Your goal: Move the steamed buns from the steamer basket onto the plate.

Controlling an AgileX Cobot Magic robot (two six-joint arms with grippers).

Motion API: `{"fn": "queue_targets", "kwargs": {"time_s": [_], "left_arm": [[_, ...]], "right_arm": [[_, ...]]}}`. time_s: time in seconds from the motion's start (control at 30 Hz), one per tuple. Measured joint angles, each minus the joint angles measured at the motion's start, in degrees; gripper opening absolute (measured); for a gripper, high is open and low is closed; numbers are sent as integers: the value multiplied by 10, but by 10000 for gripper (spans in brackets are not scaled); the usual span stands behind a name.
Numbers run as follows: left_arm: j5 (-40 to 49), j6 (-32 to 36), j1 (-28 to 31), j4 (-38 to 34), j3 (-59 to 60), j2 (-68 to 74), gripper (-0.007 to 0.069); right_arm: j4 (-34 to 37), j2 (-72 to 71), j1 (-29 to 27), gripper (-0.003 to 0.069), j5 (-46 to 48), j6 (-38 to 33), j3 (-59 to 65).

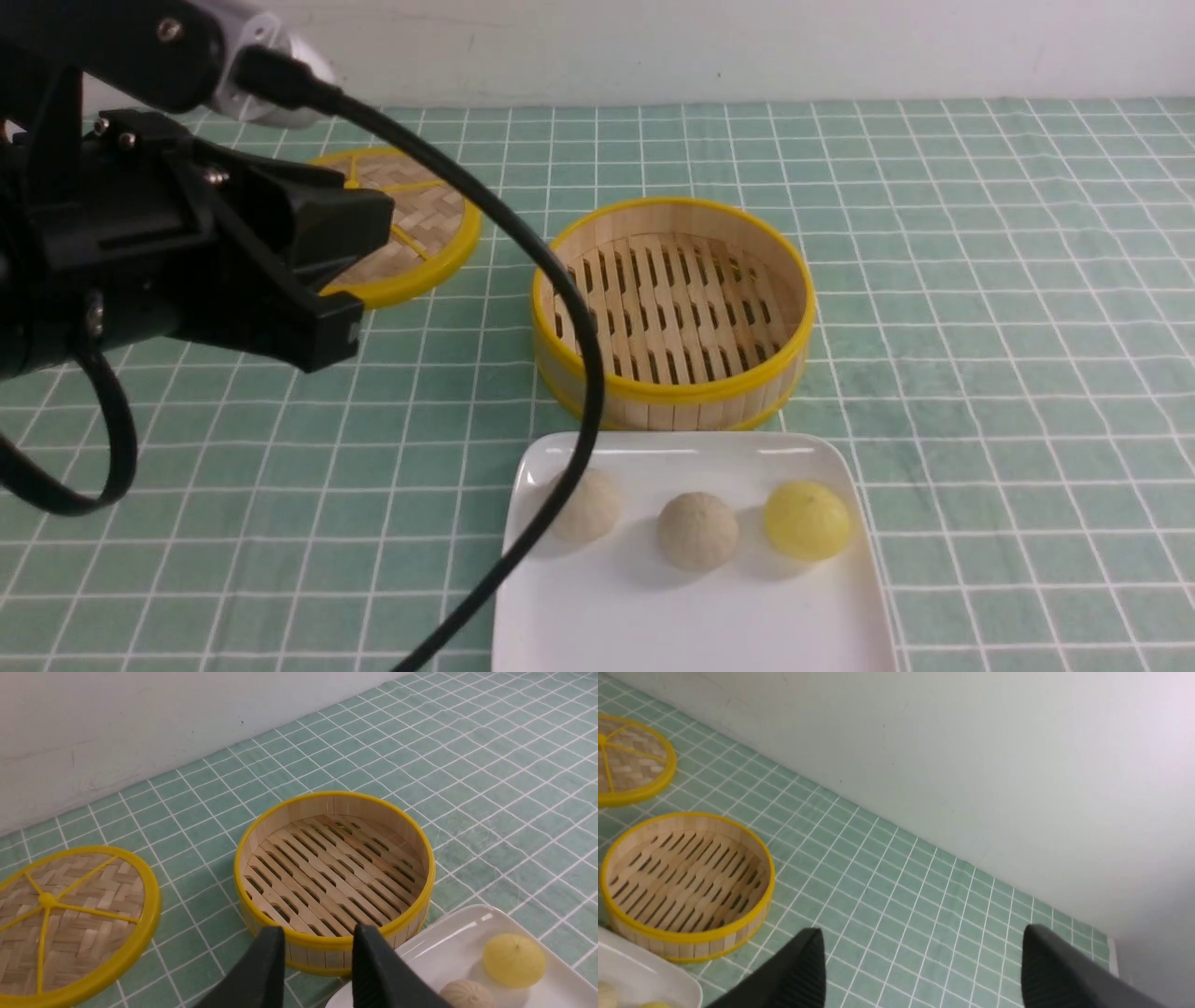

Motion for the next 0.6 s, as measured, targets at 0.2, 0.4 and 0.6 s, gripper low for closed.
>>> {"fn": "queue_targets", "kwargs": {"time_s": [0.2, 0.4, 0.6], "left_arm": [[-11, 0, 0, 0, 0, 0, 239], [-22, 0, 0, 0, 0, 0, 239], [-24, 0, 0, 0, 0, 0, 239]], "right_arm": [[43, -114, 0, 546, 0, 17, 81], [53, -245, 0, 546, -9, 9, 285], [21, -386, 0, 542, -237, 26, 548]]}}
